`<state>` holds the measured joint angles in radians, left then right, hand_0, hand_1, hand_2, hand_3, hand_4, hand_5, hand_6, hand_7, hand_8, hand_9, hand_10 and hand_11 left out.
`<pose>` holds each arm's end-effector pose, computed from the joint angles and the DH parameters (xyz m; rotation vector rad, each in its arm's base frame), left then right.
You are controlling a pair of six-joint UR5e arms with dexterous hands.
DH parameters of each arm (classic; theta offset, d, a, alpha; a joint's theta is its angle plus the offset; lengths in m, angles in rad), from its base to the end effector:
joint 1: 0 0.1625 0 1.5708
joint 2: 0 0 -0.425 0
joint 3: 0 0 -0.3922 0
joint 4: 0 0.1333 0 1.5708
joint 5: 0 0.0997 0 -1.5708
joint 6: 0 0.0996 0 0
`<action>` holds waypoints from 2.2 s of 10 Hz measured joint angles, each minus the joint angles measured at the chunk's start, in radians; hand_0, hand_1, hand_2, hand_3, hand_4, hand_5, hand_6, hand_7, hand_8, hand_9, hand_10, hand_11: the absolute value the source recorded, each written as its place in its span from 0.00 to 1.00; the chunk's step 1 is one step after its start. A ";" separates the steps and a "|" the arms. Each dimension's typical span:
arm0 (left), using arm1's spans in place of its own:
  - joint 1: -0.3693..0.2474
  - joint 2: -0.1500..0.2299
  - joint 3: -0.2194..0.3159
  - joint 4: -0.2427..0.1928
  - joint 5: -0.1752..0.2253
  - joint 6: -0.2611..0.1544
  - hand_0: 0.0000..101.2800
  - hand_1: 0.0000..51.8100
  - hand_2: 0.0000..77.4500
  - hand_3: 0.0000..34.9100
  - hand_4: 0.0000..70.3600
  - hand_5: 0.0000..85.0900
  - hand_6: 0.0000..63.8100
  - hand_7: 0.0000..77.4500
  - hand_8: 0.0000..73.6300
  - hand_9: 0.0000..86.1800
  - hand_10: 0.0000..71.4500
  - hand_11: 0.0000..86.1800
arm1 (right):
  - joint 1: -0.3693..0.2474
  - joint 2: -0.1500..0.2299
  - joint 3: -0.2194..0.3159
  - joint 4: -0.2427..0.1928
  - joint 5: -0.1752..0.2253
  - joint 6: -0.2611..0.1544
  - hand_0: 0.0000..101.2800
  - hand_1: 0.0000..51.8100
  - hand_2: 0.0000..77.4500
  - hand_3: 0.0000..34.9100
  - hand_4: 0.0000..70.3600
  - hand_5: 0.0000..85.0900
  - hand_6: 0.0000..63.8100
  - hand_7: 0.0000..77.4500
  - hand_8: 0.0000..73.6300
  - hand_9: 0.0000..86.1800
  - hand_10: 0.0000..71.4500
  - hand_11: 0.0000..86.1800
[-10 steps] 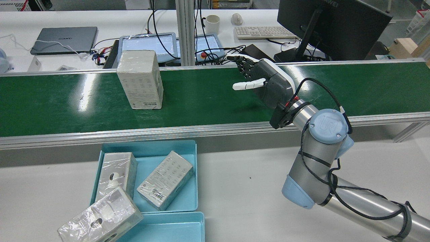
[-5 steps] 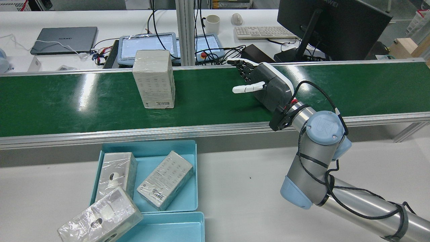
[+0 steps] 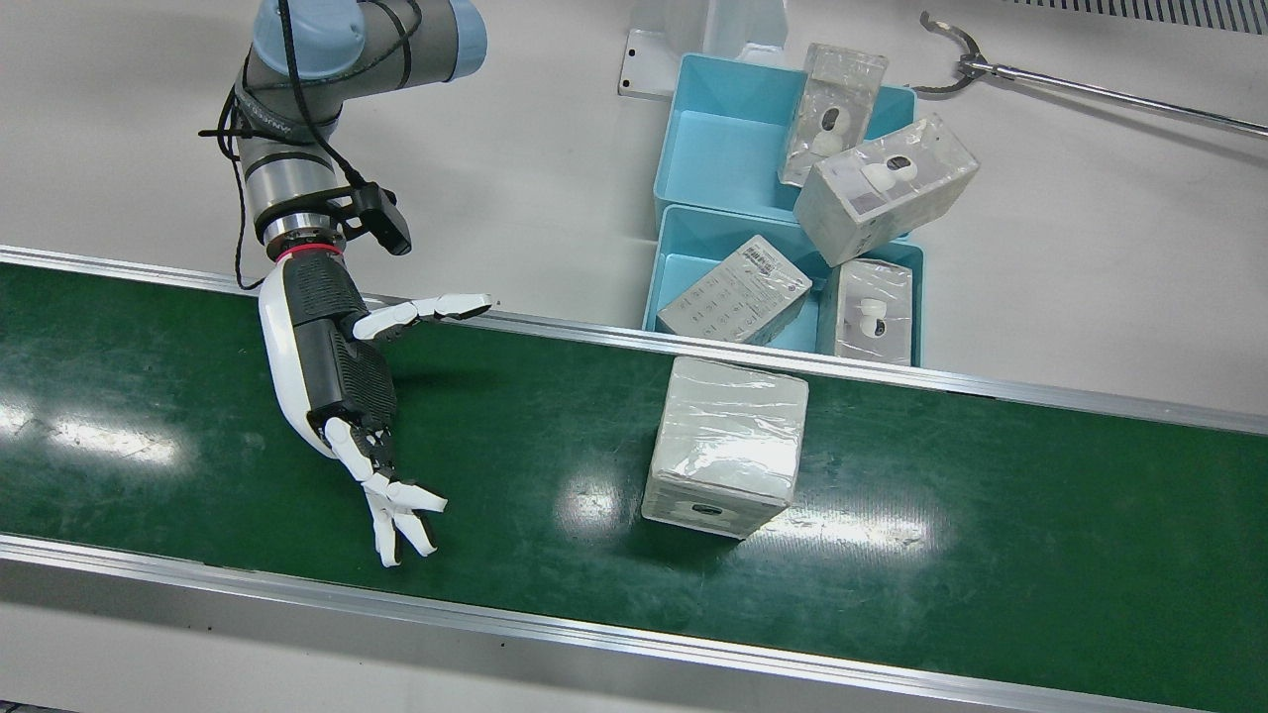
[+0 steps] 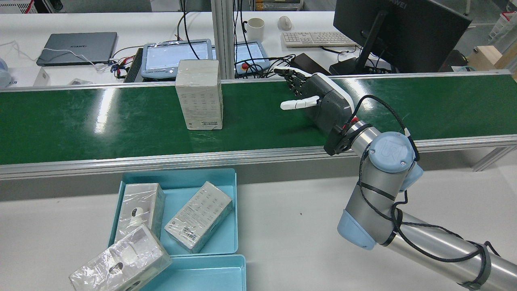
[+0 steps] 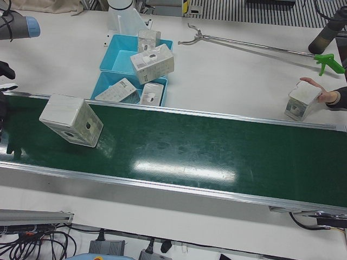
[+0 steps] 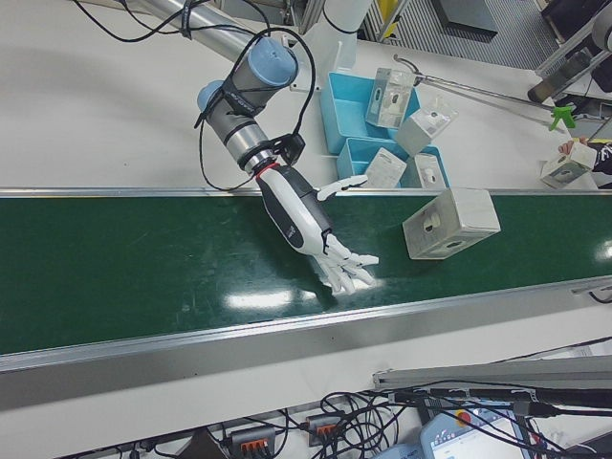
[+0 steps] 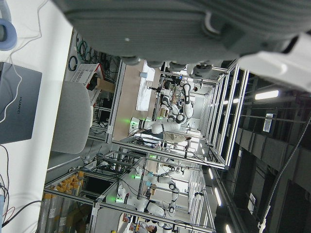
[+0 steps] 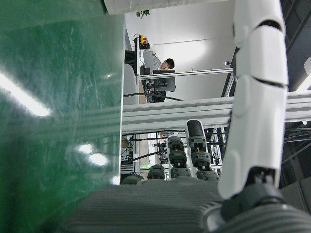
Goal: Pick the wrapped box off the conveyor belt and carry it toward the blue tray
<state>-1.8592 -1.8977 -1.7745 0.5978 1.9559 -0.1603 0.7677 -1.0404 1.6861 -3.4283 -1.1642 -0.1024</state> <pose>-0.2512 -0.5097 0.4722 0.2974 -2.0873 2.2417 -0.3470 -0.5749 0.3543 -0.4991 -2.3591 1.7025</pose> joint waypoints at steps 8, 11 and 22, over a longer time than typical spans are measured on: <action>0.000 0.000 0.000 0.000 0.000 0.000 0.00 0.00 0.01 0.00 0.00 0.01 0.01 0.01 0.01 0.01 0.01 0.01 | 0.011 -0.004 0.000 0.001 -0.002 0.007 0.46 0.27 0.13 0.00 0.12 0.26 0.05 0.04 0.01 0.04 0.00 0.01; 0.000 0.000 0.000 0.000 0.000 0.000 0.00 0.00 0.01 0.00 0.00 0.01 0.01 0.01 0.01 0.01 0.01 0.01 | 0.005 -0.003 0.000 0.000 -0.003 0.004 0.46 0.27 0.13 0.00 0.12 0.26 0.05 0.04 0.01 0.04 0.00 0.01; 0.000 0.000 0.000 0.000 0.000 0.000 0.00 0.00 0.01 0.00 0.00 0.01 0.01 0.01 0.01 0.01 0.01 0.01 | 0.002 -0.003 -0.012 -0.003 -0.003 0.001 0.46 0.27 0.15 0.00 0.13 0.26 0.05 0.04 0.01 0.04 0.00 0.01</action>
<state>-1.8592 -1.8977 -1.7745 0.5978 1.9559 -0.1603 0.7700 -1.0430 1.6741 -3.4310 -1.1674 -0.1014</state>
